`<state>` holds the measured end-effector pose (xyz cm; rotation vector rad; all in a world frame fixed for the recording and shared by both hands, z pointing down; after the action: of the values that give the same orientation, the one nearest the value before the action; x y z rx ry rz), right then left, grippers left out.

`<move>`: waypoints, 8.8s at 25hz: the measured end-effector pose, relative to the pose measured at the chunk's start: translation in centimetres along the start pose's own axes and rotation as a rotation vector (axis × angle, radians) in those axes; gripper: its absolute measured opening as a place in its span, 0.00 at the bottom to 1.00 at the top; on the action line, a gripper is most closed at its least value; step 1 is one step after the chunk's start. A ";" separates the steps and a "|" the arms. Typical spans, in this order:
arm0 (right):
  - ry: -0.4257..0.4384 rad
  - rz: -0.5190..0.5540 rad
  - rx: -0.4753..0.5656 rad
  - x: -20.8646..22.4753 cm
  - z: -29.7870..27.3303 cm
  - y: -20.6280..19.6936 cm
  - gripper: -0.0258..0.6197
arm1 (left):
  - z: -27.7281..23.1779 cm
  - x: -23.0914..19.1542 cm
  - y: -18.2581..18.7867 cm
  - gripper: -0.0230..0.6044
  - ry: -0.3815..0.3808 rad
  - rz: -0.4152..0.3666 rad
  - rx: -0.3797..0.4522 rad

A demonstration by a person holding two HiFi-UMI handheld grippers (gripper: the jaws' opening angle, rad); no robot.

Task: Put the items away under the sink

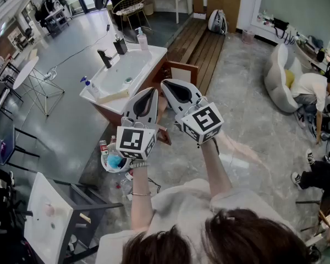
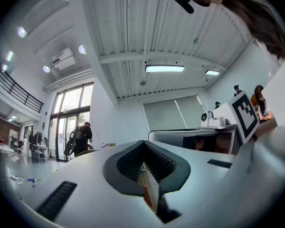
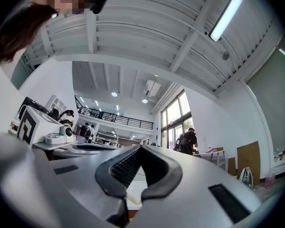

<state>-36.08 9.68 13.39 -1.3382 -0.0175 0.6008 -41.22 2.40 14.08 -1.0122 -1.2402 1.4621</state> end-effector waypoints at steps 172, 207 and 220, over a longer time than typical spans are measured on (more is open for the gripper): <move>0.588 -0.274 -0.336 30.5 -46.4 -44.0 0.07 | -41.2 -40.9 -25.0 0.04 0.695 0.425 -0.175; 0.713 -0.290 -0.420 25.6 -53.0 -49.4 0.43 | -38.8 -46.2 -24.6 0.04 0.881 0.447 -0.134; 0.627 -0.193 -0.422 24.9 -53.5 -50.0 0.36 | -38.0 -46.9 -25.8 0.04 0.911 0.469 -0.155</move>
<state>23.46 -33.41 37.39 -1.8637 0.2464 -0.0111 9.50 -33.73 34.80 -1.8837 -0.4596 0.9974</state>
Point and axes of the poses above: the fingertips, and each gripper's own axes: z backward along the fingers, x to its right, y out of its top, the point moved 5 cm from there along z, backward along the fingers, and after that the axes turned 13 degrees about z, right-handed, at the moved point
